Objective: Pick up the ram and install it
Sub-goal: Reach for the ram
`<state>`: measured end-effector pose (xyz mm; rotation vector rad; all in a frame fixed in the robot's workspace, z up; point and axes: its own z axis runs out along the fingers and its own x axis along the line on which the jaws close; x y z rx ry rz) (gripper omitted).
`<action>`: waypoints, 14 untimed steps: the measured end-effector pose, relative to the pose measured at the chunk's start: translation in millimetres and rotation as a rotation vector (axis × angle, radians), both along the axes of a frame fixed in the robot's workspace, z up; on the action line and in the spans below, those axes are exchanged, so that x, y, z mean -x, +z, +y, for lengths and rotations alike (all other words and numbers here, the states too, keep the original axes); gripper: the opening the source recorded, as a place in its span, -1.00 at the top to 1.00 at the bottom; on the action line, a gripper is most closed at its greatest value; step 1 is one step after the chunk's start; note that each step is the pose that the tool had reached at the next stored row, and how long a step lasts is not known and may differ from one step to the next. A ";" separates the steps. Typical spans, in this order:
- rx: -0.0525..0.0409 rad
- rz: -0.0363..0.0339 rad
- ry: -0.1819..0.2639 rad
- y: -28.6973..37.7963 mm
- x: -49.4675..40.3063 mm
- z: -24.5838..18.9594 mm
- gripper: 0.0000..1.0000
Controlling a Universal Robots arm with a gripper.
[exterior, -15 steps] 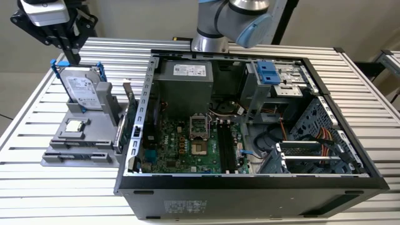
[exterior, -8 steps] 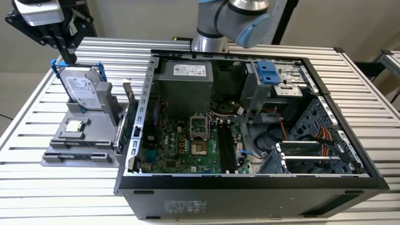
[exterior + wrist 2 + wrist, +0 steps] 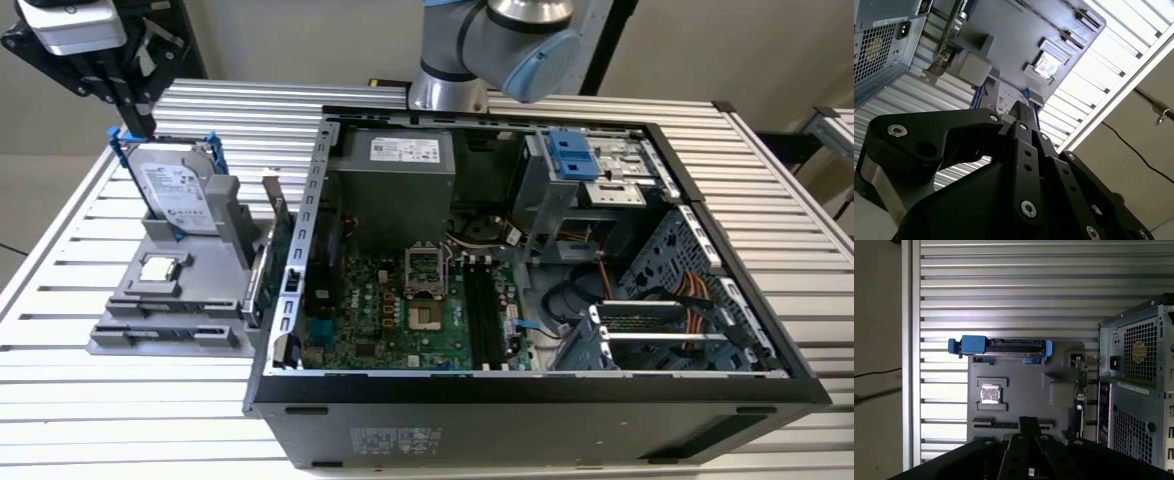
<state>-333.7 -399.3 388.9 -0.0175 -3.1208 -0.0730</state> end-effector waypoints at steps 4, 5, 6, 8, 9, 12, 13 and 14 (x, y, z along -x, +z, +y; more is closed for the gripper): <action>0.0000 0.0000 0.006 -0.4 2.2 0.0 1.00; 0.0000 0.0000 0.006 -0.4 2.6 0.0 1.00; -0.0001 0.0000 0.006 -0.5 3.1 0.0 1.00; 0.0000 0.0000 0.005 -0.5 3.8 0.0 1.00; 0.0000 0.0000 0.003 -0.5 4.0 0.0 1.00; 0.0000 -0.0001 -0.008 -0.7 4.3 0.0 1.00; 0.0000 0.0000 -0.012 -0.7 4.4 0.0 1.00; 0.0000 0.0000 -0.016 -0.7 4.5 0.0 1.00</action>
